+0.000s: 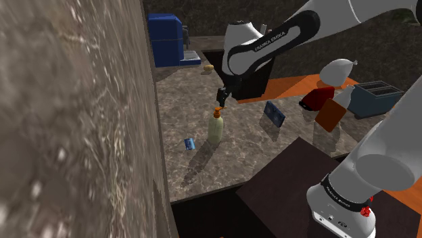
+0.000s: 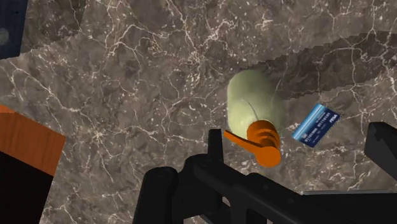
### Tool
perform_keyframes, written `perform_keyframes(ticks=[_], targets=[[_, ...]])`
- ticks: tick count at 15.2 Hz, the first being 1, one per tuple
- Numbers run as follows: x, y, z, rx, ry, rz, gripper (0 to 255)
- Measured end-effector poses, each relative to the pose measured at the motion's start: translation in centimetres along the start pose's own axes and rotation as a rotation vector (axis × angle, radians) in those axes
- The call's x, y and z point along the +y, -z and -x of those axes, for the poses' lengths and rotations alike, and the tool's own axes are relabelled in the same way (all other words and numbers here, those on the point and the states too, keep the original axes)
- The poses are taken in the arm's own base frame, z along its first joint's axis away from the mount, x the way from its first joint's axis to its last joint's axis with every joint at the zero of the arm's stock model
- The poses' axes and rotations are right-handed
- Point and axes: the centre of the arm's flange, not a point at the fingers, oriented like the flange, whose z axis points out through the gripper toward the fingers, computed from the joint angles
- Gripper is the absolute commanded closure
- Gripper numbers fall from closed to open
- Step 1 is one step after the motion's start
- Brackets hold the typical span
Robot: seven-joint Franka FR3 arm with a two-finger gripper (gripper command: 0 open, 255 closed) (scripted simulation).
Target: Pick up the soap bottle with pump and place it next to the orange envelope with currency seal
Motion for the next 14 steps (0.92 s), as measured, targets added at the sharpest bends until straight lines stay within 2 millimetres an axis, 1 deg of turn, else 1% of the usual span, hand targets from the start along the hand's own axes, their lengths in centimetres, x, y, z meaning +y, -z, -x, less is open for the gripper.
perform_keyframes(ticks=[2, 6, 9, 12, 14], targets=[[-0.2, -2.3, -2.0, 0.003, 0.003, 0.001, 0], [-0.2, -5.7, -5.4, 0.01, 0.01, 0.004, 0], [-0.7, -7.5, -6.2, 0.011, 0.011, 0.004, 0], [-0.7, -9.3, -6.4, 0.011, 0.011, 0.004, 0], [-0.7, -10.1, -6.4, 0.011, 0.011, 0.004, 0]])
